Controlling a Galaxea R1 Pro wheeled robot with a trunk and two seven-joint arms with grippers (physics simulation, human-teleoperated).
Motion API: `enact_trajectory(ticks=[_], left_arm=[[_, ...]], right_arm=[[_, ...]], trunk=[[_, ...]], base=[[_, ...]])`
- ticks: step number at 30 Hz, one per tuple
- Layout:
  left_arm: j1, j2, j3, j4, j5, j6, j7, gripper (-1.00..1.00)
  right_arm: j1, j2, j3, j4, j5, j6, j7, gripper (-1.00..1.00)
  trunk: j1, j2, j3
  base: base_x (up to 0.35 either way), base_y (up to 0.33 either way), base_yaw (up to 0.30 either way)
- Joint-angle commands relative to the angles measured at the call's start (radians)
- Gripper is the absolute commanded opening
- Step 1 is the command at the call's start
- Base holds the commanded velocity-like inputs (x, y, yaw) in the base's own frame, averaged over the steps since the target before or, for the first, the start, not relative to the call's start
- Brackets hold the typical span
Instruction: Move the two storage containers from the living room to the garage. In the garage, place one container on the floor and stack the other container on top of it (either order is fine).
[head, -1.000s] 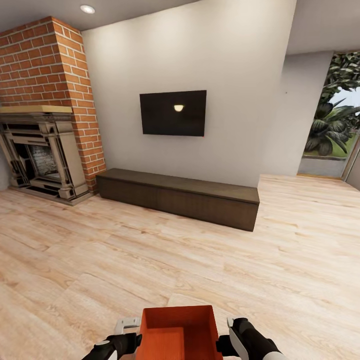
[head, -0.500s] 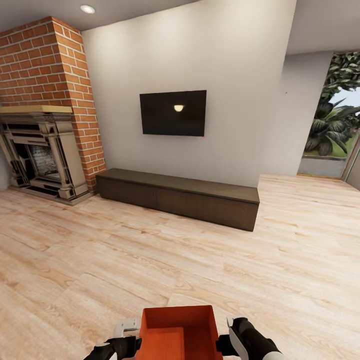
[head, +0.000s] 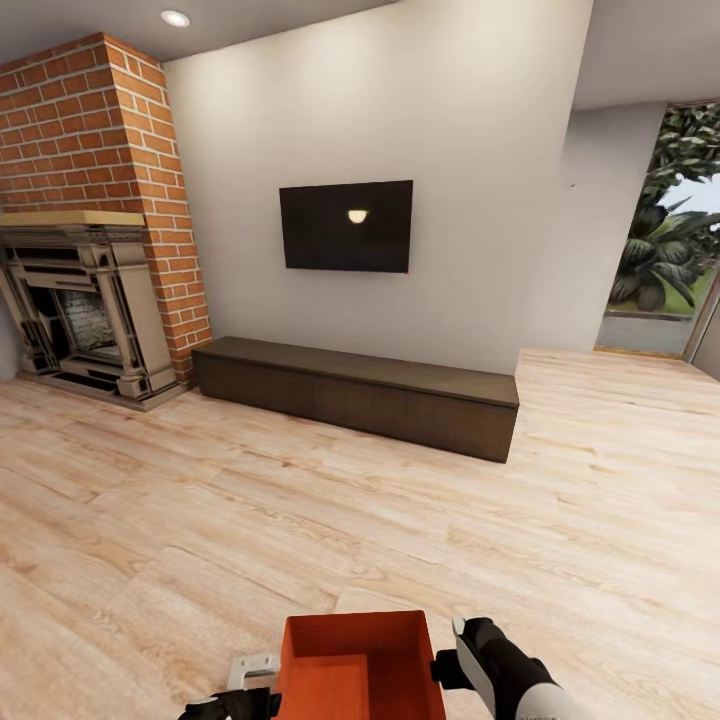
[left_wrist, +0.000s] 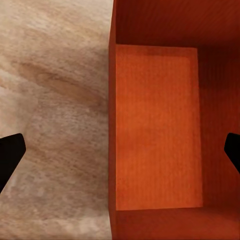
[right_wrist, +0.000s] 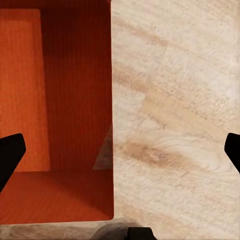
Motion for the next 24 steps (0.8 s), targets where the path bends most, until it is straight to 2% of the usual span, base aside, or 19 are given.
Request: enact_trajectory(ticks=[1, 24], left_arm=[[0.000, 0.001, -0.006, -0.002, 0.009, 0.005, 0.001, 1.00], [0.000, -0.004, -0.006, -0.001, 0.014, -0.010, 0.001, 1.00]], right_arm=[[-0.002, 0.000, 0.001, -0.001, 0.000, 0.006, -0.003, 1.00], [-0.008, 0.000, 0.001, 0.062, -0.004, -0.004, -0.002, 1.00]], trunk=[[0.000, 0.000, -0.001], [0.000, 0.000, -0.001]], base=[[0.000, 0.000, 0.000], [0.000, 0.000, 0.000]])
